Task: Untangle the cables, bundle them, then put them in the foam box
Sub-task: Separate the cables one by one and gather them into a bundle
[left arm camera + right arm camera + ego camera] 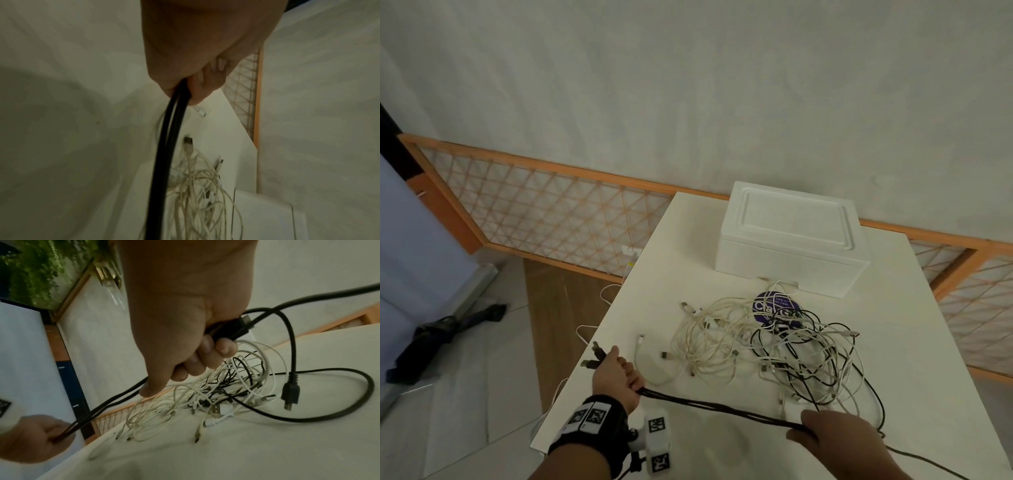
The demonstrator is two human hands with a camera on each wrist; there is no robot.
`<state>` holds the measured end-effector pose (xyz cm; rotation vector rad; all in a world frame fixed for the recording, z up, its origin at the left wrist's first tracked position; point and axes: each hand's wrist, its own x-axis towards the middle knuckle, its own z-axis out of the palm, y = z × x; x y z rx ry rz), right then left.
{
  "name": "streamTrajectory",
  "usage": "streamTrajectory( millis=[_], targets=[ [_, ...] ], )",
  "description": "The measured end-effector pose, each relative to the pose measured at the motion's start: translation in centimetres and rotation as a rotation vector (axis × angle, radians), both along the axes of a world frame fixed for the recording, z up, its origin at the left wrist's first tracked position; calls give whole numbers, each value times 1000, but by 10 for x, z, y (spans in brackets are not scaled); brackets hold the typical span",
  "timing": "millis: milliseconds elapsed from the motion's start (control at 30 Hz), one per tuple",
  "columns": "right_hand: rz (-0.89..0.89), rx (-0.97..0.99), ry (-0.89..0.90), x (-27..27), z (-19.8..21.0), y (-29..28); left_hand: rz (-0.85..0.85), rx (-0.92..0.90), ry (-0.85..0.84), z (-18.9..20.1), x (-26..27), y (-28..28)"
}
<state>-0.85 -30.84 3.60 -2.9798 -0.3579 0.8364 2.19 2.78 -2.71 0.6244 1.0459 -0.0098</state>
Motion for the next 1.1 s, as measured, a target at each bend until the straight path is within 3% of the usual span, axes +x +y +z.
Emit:
streamTrajectory(
  millis=[167,333,500,700,833,900,1033,1100],
  targets=[
    [-101,111,188,-5,-22,-9,-113,46,1,-6,1,-12],
    [-44,163,108,-3,-32,-20,-95,-2,24,-16,-7,-21],
    [-10,210,-80,24,-11,25,-23,-1,18,-16,-10,-19],
    [252,332,-65,52,-8,108,-10,43,-35,-9,-16,-18],
    [328,409,-85,72,-28,159,32,55,-69,-8,-16,-15],
    [331,411,-62,80,-44,174,32,49,-56,-4,-15,-15],
    [424,229,-30,84,-72,188,-66,-37,-98,11,-14,-19],
    [383,178,-46,84,-78,190,-113,-59,-117,15,-13,-19]
  ],
)
